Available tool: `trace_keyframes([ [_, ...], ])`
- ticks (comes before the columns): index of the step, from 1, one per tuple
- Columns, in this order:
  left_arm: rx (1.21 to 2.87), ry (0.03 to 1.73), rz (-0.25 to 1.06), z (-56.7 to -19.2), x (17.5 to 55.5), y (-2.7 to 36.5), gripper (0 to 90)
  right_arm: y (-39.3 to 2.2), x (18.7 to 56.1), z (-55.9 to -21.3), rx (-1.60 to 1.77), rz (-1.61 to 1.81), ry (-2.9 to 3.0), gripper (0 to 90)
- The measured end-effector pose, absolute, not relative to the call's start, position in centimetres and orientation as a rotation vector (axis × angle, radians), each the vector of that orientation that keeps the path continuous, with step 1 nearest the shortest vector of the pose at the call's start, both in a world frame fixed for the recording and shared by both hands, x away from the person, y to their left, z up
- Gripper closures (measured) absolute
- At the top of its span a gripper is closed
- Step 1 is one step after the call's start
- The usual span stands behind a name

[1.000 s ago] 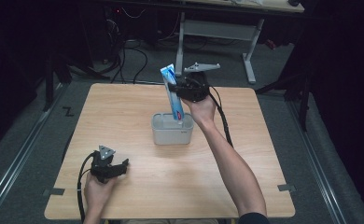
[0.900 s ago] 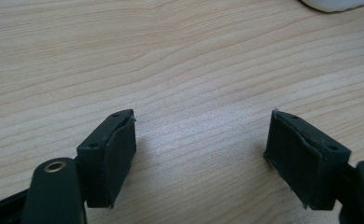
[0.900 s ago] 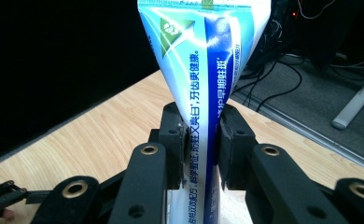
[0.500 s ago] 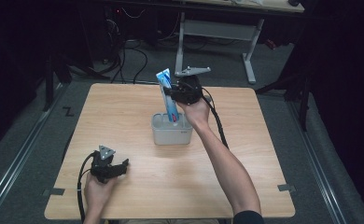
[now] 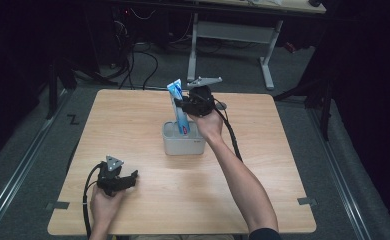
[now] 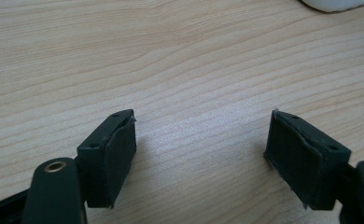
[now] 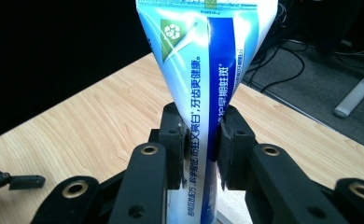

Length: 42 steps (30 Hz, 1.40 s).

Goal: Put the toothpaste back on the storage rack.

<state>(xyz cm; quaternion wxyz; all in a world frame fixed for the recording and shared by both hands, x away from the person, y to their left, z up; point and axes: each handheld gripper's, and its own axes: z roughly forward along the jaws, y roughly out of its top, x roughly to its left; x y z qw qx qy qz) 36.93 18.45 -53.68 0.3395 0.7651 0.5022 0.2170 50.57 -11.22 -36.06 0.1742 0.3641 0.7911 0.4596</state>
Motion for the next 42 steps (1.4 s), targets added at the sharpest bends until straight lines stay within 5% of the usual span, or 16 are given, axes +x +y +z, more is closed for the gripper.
trace_keyframes([
  [42,1.989,1.309,0.566,-53.7,36.9,18.4,24.5,-12.8,49.0,-38.8,1.029,1.225,2.310,74.2],
])
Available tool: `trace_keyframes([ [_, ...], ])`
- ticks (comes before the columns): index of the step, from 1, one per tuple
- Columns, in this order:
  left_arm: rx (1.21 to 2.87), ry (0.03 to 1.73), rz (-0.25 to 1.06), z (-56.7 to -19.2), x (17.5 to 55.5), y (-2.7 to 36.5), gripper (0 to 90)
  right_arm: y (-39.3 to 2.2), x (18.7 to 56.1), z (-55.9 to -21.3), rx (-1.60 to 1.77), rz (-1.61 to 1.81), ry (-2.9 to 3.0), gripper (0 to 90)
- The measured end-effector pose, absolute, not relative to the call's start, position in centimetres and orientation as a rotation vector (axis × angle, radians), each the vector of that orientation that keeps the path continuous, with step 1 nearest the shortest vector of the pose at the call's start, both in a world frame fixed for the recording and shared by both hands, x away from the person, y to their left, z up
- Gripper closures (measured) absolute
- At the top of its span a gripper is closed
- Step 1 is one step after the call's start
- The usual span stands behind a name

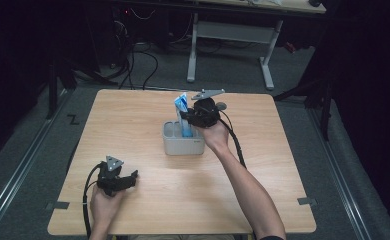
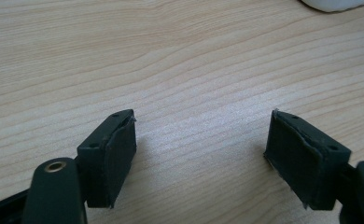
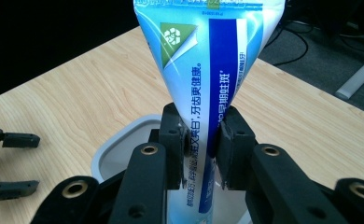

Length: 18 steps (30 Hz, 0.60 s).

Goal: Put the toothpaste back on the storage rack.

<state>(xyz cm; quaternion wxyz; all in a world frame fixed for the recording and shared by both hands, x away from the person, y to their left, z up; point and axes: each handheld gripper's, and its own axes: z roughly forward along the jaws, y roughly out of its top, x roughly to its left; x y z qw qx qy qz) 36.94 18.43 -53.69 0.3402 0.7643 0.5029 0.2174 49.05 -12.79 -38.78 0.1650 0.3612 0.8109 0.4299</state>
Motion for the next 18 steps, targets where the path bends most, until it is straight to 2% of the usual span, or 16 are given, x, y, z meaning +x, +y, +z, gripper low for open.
trace_keyframes([
  [18,1.988,1.310,0.565,-53.7,36.9,18.4,24.5,-13.0,48.9,-40.5,1.045,1.182,2.357,74.1],
])
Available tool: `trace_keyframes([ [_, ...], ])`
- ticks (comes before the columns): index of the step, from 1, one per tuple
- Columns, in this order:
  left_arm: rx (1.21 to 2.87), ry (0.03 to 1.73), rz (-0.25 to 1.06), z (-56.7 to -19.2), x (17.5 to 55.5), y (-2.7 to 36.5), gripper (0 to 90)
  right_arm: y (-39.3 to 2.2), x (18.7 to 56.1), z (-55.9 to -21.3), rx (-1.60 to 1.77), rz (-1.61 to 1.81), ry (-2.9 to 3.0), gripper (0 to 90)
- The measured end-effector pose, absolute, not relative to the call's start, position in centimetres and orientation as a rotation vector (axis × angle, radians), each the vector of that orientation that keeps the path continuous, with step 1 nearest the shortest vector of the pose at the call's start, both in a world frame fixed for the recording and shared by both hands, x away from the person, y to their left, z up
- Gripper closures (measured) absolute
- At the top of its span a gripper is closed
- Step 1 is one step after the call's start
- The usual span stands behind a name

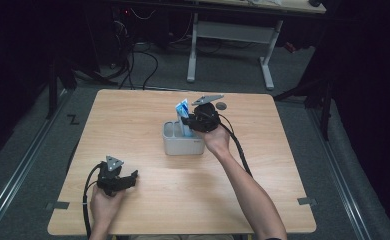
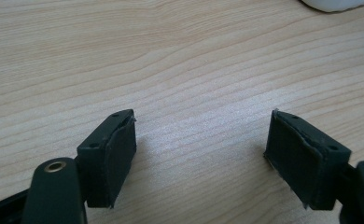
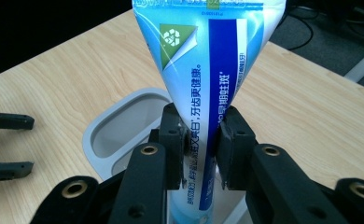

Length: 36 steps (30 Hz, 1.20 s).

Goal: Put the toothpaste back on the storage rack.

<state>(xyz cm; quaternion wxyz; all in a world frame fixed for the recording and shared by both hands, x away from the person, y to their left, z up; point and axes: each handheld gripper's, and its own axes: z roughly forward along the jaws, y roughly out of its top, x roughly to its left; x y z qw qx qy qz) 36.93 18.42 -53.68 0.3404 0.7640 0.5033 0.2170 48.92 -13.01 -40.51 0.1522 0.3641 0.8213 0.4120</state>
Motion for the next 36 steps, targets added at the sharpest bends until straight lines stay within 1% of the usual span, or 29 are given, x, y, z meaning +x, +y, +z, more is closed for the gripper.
trace_keyframes([
  [5,1.988,1.310,0.565,-53.68,36.93,18.41,24.5,-13.08,48.89,-41.13,1.057,1.202,2.361,74.0],
  [21,1.989,1.308,0.564,-53.68,36.93,18.40,24.4,-13.55,49.22,-41.38,1.079,1.235,2.352,72.6],
  [24,1.989,1.308,0.564,-53.68,36.93,18.40,24.4,-13.37,49.19,-41.35,1.079,1.226,2.355,71.1],
  [31,1.988,1.309,0.564,-53.69,36.93,18.40,24.5,-13.12,49.21,-41.60,1.092,1.198,2.353,63.3],
  [36,1.989,1.308,0.563,-53.68,36.93,18.40,24.5,-13.14,49.04,-41.61,1.091,1.222,2.350,60.7],
])
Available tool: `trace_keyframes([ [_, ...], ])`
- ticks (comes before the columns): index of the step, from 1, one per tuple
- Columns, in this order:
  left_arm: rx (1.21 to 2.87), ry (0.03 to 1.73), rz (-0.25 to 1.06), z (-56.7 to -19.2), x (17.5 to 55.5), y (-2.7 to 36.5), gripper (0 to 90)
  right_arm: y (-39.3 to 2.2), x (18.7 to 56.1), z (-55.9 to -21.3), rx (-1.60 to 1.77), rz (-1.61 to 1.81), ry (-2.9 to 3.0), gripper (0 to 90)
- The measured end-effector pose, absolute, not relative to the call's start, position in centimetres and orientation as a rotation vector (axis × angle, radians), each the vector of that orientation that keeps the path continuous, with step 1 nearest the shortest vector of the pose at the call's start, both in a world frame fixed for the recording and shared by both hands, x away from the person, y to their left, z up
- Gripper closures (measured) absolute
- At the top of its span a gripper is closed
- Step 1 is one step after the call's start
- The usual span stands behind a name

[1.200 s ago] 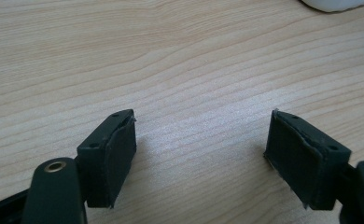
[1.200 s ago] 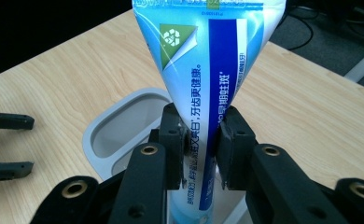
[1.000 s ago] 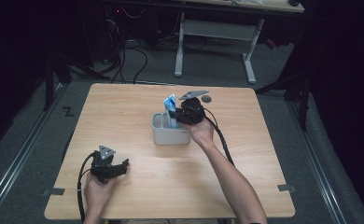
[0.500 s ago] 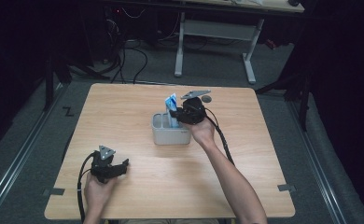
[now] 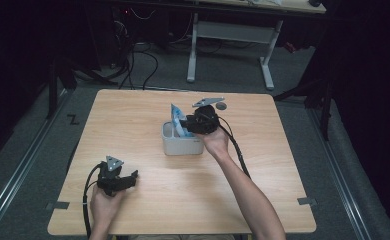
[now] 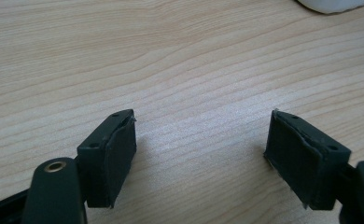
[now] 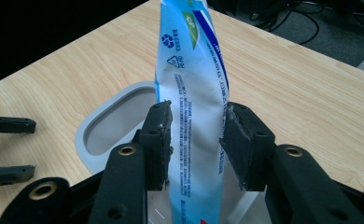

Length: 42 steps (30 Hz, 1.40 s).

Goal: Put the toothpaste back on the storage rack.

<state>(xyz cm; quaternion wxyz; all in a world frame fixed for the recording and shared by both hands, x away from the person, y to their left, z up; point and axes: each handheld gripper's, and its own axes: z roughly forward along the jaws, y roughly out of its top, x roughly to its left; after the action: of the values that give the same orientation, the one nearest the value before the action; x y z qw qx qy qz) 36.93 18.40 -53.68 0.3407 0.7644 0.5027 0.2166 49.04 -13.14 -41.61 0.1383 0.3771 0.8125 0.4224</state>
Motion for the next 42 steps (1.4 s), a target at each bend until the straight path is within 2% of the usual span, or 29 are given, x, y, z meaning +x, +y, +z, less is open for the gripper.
trace_keyframes([
  [13,1.988,1.309,0.564,-53.7,36.9,18.4,24.5,-14.2,48.2,-40.5,1.072,1.206,2.322,47.7],
  [20,1.988,1.309,0.565,-53.7,36.9,18.4,24.5,-15.3,48.1,-39.9,1.092,1.233,2.310,44.6],
  [42,1.986,1.309,0.561,-53.7,36.9,18.4,24.6,-18.1,46.8,-38.7,1.088,1.256,2.260,44.4],
])
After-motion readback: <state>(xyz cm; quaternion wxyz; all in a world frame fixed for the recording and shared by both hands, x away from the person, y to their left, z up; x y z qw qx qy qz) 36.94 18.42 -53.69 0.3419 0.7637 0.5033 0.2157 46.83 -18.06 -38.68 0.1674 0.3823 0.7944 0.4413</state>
